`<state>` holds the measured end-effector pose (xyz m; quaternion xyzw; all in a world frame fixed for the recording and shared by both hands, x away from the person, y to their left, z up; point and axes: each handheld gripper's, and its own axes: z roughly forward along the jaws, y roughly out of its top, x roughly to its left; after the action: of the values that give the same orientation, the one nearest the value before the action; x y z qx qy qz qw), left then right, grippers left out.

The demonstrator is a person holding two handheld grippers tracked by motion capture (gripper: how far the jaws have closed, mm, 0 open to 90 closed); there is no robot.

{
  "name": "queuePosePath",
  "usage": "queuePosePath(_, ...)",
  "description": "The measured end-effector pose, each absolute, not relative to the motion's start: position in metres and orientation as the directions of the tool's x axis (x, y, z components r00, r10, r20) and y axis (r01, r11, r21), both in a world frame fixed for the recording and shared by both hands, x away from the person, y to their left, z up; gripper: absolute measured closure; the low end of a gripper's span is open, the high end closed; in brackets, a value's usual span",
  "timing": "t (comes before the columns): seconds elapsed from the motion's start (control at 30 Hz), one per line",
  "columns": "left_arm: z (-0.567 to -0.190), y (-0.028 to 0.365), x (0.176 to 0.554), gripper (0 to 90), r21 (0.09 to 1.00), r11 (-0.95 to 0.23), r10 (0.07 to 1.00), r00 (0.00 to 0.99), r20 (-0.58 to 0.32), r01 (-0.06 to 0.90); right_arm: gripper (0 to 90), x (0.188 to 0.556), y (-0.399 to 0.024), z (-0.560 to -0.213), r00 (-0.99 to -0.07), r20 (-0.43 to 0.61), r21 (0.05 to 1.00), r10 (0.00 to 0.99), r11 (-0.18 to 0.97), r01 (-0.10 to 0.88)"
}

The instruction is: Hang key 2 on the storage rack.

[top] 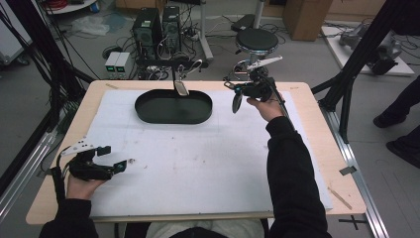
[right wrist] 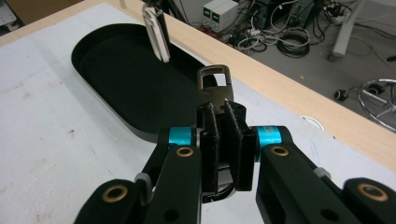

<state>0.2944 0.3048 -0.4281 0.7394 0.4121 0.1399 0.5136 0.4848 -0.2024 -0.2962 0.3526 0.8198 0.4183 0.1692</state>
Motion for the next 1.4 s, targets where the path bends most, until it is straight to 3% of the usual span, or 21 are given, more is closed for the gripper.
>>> queuePosePath(1.4,-0.429,0.306,0.296,2.3,0.874,-0.129,0.755,0.617,-0.219,0.468,84.6,0.517,-0.119,-0.264,-0.751,-0.061,0.812,0.658,0.47,0.345)
